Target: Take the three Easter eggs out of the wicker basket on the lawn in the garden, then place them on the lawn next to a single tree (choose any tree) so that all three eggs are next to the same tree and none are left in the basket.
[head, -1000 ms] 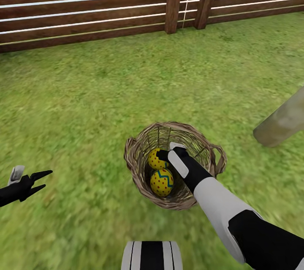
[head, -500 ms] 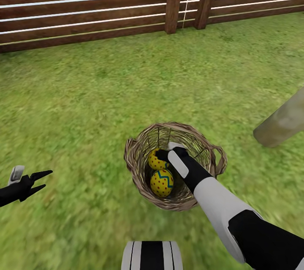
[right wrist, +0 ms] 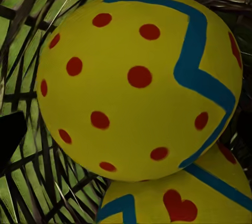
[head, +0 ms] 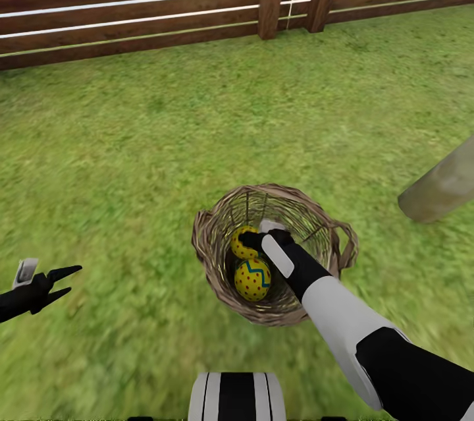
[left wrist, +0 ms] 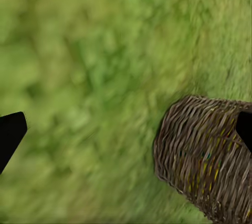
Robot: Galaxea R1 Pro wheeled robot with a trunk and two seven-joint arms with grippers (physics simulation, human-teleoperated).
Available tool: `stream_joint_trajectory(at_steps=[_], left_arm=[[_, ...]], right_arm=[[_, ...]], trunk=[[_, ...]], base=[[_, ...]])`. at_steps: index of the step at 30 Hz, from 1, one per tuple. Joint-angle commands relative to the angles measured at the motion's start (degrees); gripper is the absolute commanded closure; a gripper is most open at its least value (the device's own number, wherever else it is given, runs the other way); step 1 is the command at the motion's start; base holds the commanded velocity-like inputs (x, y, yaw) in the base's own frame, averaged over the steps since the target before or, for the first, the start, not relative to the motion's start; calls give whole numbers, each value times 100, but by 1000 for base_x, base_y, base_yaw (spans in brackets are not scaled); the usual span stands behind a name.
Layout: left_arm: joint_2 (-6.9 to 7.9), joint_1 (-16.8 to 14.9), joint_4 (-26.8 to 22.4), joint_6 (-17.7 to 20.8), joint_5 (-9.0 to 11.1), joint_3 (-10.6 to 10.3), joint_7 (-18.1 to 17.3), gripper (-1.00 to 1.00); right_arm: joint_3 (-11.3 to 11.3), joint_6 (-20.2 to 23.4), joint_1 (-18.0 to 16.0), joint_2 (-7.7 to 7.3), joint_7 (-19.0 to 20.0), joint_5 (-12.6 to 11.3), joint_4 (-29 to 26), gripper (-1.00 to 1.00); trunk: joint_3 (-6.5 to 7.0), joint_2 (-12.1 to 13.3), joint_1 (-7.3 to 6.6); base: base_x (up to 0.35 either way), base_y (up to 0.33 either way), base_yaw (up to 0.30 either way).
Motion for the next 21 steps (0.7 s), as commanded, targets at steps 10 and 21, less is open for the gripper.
stream_joint_trajectory(at_steps=[10,21], left_arm=[[1,-4,1,47,24,6,-1,-100],[1,-4,1,47,17,6,-1,-100]], right_arm=[[15,-193,-3,0,-48,-48,-6,-100],[15,-246,-3,0,-39,-48,-6,-100]], trunk=[[-71,-6,6],[-71,-6,6]], base=[[0,0,0],[0,0,0]])
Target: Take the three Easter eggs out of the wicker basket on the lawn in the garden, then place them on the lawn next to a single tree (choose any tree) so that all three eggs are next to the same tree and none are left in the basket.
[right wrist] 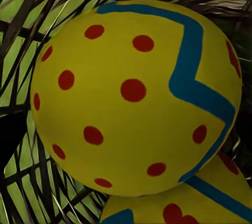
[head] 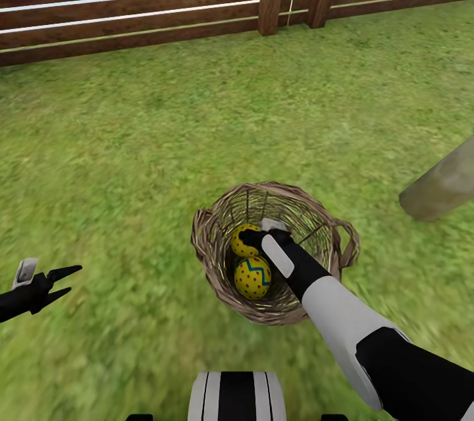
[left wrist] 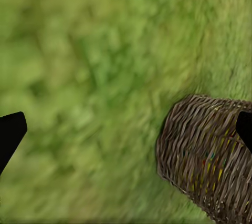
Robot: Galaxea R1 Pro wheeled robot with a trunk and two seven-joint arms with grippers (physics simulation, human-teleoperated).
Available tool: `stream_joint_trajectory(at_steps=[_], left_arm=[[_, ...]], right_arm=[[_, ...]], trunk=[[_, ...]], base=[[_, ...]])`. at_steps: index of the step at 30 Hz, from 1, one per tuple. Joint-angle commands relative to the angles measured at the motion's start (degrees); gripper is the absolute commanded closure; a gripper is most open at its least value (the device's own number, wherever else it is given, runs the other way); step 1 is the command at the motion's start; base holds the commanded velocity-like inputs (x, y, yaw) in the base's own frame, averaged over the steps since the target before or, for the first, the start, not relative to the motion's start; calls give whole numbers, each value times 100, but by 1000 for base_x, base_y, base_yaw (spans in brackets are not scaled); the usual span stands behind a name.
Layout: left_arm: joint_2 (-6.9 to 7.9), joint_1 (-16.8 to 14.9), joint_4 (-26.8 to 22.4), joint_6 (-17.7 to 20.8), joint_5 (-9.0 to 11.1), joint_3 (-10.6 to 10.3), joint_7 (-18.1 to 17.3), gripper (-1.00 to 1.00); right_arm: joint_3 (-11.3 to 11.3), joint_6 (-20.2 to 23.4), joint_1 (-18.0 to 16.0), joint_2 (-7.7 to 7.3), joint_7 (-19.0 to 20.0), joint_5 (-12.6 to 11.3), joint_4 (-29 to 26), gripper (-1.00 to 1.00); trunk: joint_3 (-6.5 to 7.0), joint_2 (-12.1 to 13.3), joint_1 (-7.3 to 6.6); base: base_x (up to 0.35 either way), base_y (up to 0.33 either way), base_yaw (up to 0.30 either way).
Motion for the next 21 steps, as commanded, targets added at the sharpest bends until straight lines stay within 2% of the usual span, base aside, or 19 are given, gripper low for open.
stream_joint_trajectory(at_steps=[1,8,13,21], left_arm=[[4,-4,1,43,21,10,-1,-100],[1,-1,1,39,20,10,-1,-100],[1,-1,1,38,20,11,-1,-100],[7,-1,1,38,20,15,-1,-100]], right_arm=[[14,8,-3,0,-48,-43,-6,-100],[14,-5,-3,0,-48,-43,-6,-100],[14,-5,-3,0,-48,-41,-6,-100],[14,-144,-3,0,-29,-42,-6,-100]], trunk=[[-4,-1,-1],[-4,-1,-1],[-114,-8,12],[-114,-8,12]], base=[[0,0,0],[0,0,0],[0,0,0],[0,0,0]])
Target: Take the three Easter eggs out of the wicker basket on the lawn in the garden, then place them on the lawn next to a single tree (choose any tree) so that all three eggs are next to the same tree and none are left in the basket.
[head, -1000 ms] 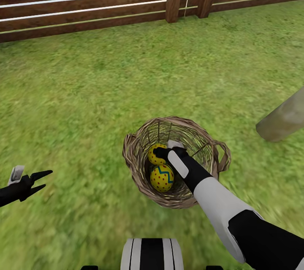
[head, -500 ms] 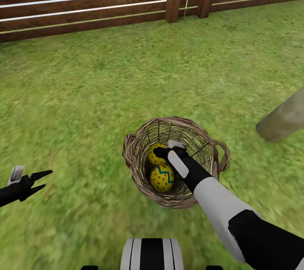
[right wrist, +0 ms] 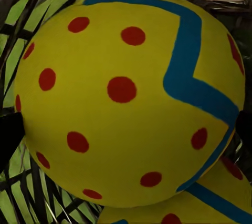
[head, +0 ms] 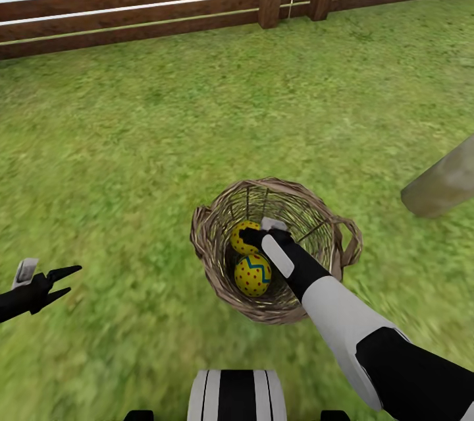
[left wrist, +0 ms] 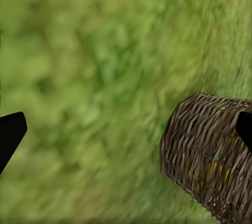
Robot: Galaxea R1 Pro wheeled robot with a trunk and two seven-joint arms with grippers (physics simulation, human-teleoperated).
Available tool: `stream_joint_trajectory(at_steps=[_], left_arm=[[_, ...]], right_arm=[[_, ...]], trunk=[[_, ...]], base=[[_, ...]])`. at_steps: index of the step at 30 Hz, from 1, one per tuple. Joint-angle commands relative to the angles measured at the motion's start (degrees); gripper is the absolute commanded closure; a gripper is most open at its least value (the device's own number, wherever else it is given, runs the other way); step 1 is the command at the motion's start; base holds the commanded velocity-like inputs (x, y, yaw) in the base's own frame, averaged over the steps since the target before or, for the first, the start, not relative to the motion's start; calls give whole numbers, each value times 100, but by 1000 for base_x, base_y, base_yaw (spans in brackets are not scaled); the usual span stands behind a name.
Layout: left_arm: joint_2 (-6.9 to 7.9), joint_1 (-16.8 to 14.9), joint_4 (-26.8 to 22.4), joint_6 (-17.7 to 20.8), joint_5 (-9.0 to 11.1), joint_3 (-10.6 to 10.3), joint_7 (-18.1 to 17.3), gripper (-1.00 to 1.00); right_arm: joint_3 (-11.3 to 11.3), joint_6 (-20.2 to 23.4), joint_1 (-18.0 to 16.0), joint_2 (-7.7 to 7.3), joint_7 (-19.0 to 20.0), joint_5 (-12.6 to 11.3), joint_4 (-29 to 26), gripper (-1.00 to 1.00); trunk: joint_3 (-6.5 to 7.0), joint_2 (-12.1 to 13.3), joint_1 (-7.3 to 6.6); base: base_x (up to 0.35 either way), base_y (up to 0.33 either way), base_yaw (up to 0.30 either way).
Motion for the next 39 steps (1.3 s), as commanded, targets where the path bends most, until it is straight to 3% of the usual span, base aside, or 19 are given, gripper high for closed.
stream_joint_trajectory(at_steps=[1,18,19,39], left_arm=[[0,-2,1,47,22,7,-1,-100],[-6,-2,0,47,23,51,-1,-100],[-6,-2,-1,47,24,51,-1,-100],[-6,-2,-8,47,22,51,-1,-100]], right_arm=[[14,-3,-3,0,-43,-38,-7,-100],[14,7,-46,0,-31,-58,10,-100],[14,8,-57,0,-31,-58,15,100],[14,1,-65,0,-31,-59,121,100]], trunk=[[-3,-1,-1],[-48,-4,4],[-48,-4,4],[-48,-4,4]], base=[[0,0,0],[0,0,0],[0,0,0],[0,0,0]])
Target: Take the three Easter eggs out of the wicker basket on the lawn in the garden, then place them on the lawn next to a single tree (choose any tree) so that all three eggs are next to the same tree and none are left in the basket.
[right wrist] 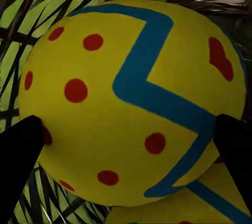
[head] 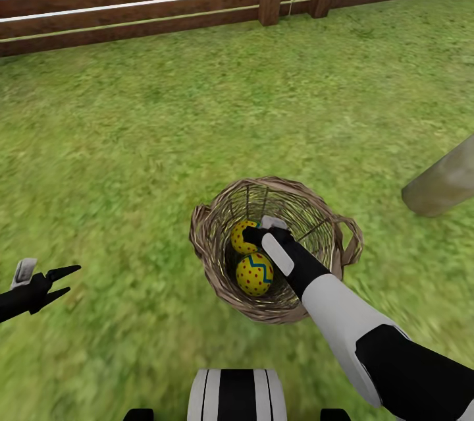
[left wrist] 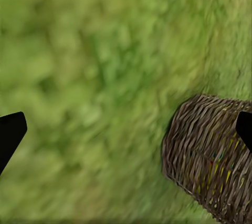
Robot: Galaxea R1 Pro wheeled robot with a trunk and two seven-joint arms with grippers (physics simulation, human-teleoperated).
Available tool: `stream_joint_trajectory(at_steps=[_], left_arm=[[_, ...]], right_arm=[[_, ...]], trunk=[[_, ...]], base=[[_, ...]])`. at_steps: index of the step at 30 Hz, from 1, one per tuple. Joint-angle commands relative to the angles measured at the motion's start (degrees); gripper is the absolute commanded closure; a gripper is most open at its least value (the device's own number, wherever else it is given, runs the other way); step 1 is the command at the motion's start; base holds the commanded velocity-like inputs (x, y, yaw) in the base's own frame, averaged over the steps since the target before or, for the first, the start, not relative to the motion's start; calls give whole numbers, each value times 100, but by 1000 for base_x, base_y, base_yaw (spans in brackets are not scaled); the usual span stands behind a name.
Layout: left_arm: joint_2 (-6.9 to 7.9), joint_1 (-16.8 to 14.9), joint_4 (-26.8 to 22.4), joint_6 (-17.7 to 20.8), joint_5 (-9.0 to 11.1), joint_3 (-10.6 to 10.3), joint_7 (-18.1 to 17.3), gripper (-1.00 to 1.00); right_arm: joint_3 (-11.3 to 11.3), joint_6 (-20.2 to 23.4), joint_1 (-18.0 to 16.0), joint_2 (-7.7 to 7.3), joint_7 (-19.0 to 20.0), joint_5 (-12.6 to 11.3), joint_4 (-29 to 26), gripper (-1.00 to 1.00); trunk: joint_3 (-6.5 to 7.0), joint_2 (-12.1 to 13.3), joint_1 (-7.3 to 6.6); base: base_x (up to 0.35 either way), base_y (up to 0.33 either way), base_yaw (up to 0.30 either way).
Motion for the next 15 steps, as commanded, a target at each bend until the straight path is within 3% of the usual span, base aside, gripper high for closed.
stream_joint_trajectory(at_steps=[1,11,15], left_arm=[[0,-3,1,46,23,6,-1,-100],[0,-3,1,46,22,6,-1,-100],[0,-3,2,46,24,6,-1,-100]], right_arm=[[18,10,1,0,-50,-84,68,100],[18,19,-8,0,-50,-74,70,100],[18,36,-8,0,-50,-75,70,100]], trunk=[[-4,-1,1],[-4,-1,1],[62,3,-7]], base=[[0,0,0],[0,0,0],[0,0,0]])
